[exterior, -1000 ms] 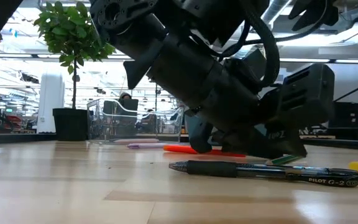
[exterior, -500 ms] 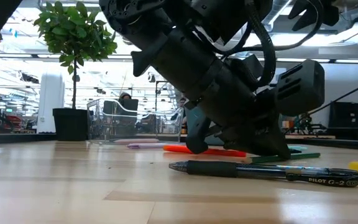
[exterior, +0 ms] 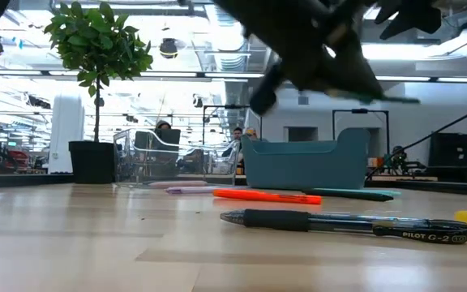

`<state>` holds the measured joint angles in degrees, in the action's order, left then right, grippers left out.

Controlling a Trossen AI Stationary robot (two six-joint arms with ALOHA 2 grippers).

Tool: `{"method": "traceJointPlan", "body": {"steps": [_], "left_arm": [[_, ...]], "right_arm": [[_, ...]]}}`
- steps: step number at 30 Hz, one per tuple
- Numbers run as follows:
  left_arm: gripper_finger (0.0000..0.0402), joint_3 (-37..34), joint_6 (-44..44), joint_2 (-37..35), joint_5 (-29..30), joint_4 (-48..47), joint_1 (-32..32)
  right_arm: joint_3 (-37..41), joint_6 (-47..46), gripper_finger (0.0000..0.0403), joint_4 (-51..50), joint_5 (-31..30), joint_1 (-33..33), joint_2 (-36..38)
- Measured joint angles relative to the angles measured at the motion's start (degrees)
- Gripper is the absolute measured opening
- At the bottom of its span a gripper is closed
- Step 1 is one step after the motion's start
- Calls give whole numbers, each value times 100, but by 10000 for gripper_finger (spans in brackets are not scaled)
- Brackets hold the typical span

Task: Sort pens & pencils
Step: Put the green colored pencil into the blue bin

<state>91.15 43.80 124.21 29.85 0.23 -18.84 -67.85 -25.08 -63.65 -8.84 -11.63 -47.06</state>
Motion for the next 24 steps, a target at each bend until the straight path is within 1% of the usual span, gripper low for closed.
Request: {"method": "traceJointPlan", "body": {"steps": [5, 7, 12, 15, 18, 20, 24], "left_arm": [[10, -2, -58, -569, 426, -606, 4], [10, 0, -66, -783, 693, -675, 24], [10, -2, -235, -1448, 1312, -857, -29], [11, 9, -512, -1873, 1802, -802, -103], [11, 9, -1056, -2229, 2278, -604, -185], [11, 9, -1411, -2473, 2497, -422, -229], [11, 9, -2092, -2856, 2784, -45, -341]], "right_arm": [[1, 0, 227, 108, 0, 1, 171], [1, 0, 227, 252, 0, 29, 251], [1, 0, 227, 1024, 0, 248, 556], [1, 1, 227, 1567, -4, 432, 721], [1, 0, 227, 2050, -7, 664, 760], [15, 2, 227, 2339, -16, 843, 746], [385, 4, 227, 3390, -24, 1203, 645]]}}
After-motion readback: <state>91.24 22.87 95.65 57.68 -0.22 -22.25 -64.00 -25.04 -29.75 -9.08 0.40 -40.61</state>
